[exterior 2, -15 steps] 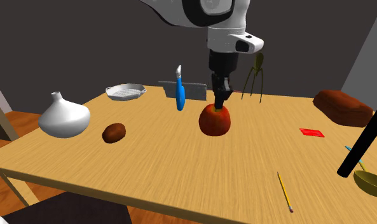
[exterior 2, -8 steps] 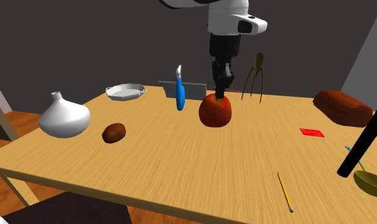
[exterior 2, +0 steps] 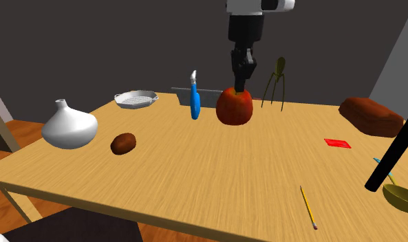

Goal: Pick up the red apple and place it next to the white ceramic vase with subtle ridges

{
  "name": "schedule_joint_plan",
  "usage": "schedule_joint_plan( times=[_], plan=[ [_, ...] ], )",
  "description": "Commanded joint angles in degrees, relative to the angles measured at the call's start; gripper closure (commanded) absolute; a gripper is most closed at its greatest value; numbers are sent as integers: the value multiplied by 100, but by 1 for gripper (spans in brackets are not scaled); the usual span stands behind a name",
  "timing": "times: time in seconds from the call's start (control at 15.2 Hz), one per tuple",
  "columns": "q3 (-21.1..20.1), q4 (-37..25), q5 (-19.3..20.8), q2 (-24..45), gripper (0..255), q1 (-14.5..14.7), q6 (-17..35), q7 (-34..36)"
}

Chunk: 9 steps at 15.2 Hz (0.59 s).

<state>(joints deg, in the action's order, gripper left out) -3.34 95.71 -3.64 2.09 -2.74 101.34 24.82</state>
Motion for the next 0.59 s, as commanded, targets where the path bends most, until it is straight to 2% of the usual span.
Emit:
schedule_joint_plan(
  times=[0.0, 0.53],
  plan=[
    [6, -166, 1, -4, 255, -6, -172, -1],
    [6, -958, 13, 130, 255, -6, -829, 40]
  ],
)
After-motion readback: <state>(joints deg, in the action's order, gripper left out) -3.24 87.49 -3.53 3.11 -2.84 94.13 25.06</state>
